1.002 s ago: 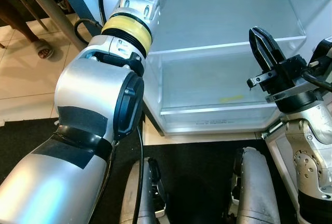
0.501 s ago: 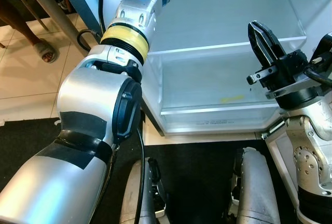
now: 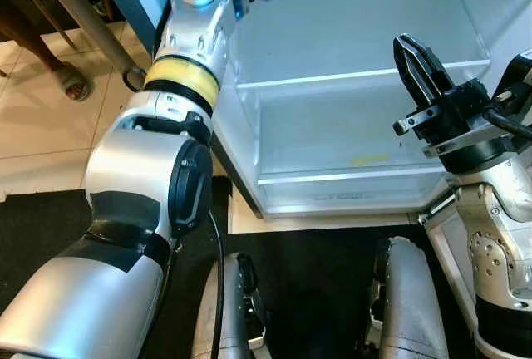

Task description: Restocking fridge

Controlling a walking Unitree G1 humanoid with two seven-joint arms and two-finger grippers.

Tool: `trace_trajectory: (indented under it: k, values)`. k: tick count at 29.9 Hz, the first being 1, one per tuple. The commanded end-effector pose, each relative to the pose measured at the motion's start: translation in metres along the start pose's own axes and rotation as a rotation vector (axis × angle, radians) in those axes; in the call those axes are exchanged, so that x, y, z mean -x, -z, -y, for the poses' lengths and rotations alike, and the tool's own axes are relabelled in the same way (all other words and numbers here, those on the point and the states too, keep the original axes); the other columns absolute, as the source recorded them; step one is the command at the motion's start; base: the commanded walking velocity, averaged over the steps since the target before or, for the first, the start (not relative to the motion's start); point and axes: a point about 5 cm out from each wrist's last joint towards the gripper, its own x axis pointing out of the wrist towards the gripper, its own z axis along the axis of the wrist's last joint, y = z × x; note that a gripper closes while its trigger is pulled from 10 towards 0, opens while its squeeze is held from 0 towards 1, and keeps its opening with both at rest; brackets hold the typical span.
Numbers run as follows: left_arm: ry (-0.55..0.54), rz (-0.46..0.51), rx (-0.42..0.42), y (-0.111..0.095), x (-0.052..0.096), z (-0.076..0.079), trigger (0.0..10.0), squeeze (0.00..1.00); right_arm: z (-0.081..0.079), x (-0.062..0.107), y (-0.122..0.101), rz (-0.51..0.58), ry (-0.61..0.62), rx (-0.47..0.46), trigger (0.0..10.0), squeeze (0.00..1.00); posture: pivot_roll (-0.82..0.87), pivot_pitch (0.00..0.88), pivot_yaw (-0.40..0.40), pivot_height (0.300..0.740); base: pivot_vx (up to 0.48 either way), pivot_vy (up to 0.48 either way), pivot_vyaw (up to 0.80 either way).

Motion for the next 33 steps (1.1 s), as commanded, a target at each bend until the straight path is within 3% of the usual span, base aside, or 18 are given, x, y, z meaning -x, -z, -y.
trace_trajectory:
  k: [1, 7, 13, 21, 25, 29, 31, 32, 33]
  values:
    - [0.015, 0.007, 0.008, 0.005, 0.01, -0.004, 10.0, 0.0, -0.003, 0.0, 0.0, 0.011, -0.018, -0.002, 10.0, 0.0, -0.08, 0.344, 0.135, 0.555, 0.0, 0.0, 0.0]
    - [0.074, 0.018, 0.043, 0.021, 0.02, 0.009, 10.0, 0.0, -0.001, 0.0, 0.001, 0.011, -0.019, 0.001, 10.0, 0.0, -0.08, 0.341, 0.131, 0.555, 0.0, 0.0, 0.0]
    - [0.154, 0.031, 0.101, 0.039, 0.036, 0.036, 10.0, 0.0, 0.0, 0.0, 0.002, 0.01, -0.017, 0.002, 10.0, 0.0, -0.07, 0.336, 0.13, 0.555, 0.0, 0.0, 0.0]
    - [0.159, 0.018, 0.159, 0.053, 0.052, 0.056, 10.0, 0.0, 0.006, 0.003, 0.012, -0.034, 0.011, 0.014, 10.0, 0.0, -0.07, 0.325, 0.125, 0.555, 0.0, 0.0, 0.0]
    - [0.129, -0.007, 0.197, 0.06, 0.062, 0.063, 10.0, 0.0, 0.014, 0.013, 0.033, -0.117, 0.062, 0.024, 10.0, 0.0, -0.07, 0.316, 0.121, 0.555, 0.0, 0.0, 0.0]
    - [0.078, -0.062, 0.259, 0.075, 0.079, 0.074, 10.0, 0.0, 0.024, 0.032, 0.063, -0.233, 0.138, 0.028, 10.0, 0.0, -0.06, 0.298, 0.114, 0.555, 0.0, 0.0, 0.0]
    - [0.078, -0.062, 0.259, 0.075, 0.079, 0.074, 10.0, 0.0, 0.024, 0.032, 0.063, -0.233, 0.138, 0.028, 10.0, 0.0, -0.06, 0.298, 0.114, 0.555, 0.0, 0.0, 0.0]
    - [0.045, -0.116, 0.295, 0.091, 0.093, 0.082, 10.0, 0.0, 0.026, 0.044, 0.081, -0.313, 0.182, 0.001, 10.0, 0.0, -0.06, 0.285, 0.108, 0.555, 0.0, 0.0, 0.0]
    - [0.045, -0.116, 0.295, 0.091, 0.093, 0.082, 10.0, 0.0, 0.026, 0.044, 0.081, -0.313, 0.182, 0.001, 10.0, 0.0, -0.06, 0.285, 0.108, 0.555, 0.0, 0.0, 0.0]
